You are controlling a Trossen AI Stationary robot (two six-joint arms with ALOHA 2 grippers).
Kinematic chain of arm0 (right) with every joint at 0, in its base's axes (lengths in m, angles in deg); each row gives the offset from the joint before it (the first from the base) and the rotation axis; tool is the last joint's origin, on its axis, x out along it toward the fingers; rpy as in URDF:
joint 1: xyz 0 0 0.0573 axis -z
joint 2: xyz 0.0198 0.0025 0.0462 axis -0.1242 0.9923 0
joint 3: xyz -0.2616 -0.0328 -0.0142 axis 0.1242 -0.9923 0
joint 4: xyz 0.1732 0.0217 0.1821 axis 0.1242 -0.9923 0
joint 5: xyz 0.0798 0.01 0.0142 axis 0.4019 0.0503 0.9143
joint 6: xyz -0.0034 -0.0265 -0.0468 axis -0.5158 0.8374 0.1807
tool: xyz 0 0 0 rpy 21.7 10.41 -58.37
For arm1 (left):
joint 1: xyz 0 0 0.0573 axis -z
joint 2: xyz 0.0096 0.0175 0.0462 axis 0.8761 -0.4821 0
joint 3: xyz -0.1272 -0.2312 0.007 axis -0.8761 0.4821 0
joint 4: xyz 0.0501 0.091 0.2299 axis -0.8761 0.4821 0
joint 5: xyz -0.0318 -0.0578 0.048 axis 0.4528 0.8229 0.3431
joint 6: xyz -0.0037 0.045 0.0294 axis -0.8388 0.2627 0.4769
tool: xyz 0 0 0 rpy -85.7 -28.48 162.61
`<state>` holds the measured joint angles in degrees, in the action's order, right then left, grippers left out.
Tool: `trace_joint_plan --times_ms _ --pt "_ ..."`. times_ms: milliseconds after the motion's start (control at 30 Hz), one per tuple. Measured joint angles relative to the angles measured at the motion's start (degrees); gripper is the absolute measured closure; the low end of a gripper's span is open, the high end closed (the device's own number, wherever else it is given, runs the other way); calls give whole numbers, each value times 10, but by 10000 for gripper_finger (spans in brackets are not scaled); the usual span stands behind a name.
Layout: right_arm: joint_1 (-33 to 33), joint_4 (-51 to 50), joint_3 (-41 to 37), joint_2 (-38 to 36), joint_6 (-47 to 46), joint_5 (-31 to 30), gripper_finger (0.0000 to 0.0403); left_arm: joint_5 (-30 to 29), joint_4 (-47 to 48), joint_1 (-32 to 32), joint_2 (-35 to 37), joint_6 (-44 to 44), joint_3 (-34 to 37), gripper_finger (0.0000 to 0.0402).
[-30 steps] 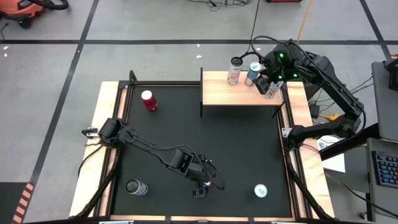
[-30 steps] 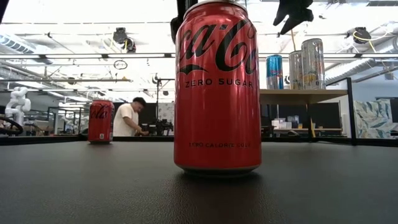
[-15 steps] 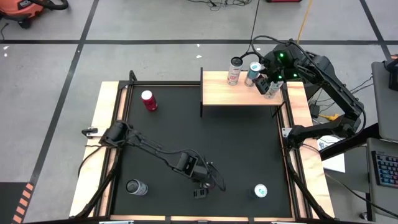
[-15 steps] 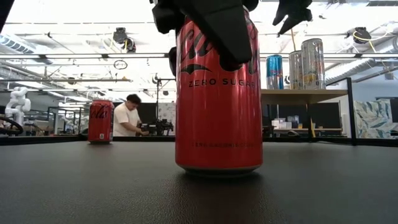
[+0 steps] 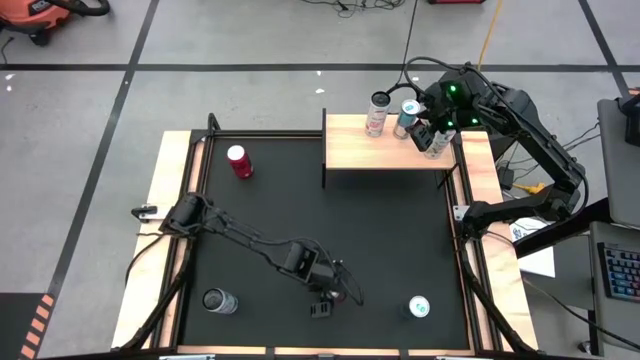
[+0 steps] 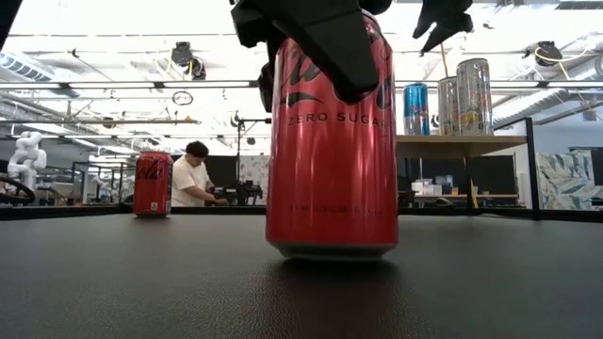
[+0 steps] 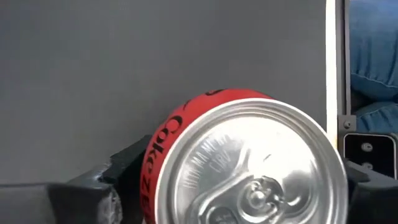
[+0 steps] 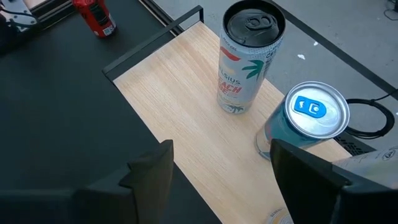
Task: Place canned beverage on shelf
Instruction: Put the bottom red soda can on the shelf
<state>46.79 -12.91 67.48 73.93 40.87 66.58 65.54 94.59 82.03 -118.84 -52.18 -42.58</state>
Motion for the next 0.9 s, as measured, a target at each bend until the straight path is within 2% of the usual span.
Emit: trace_joint_plan --times_ms 167,267,467,567,900 --pt "0 0 0 0 -1 0 151 6 4 -9 2 3 -1 102" --pt "0 0 0 0 -1 0 151 6 42 -16 0 22 -24 102" --pt "0 0 0 0 1 0 151 -34 124 -37 0 86 -107 104" --pt "0 0 0 0 1 0 151 -35 171 -55 0 119 -151 104" --pt "0 -28 0 0 17 0 151 -46 339 -154 1 188 -296 107"
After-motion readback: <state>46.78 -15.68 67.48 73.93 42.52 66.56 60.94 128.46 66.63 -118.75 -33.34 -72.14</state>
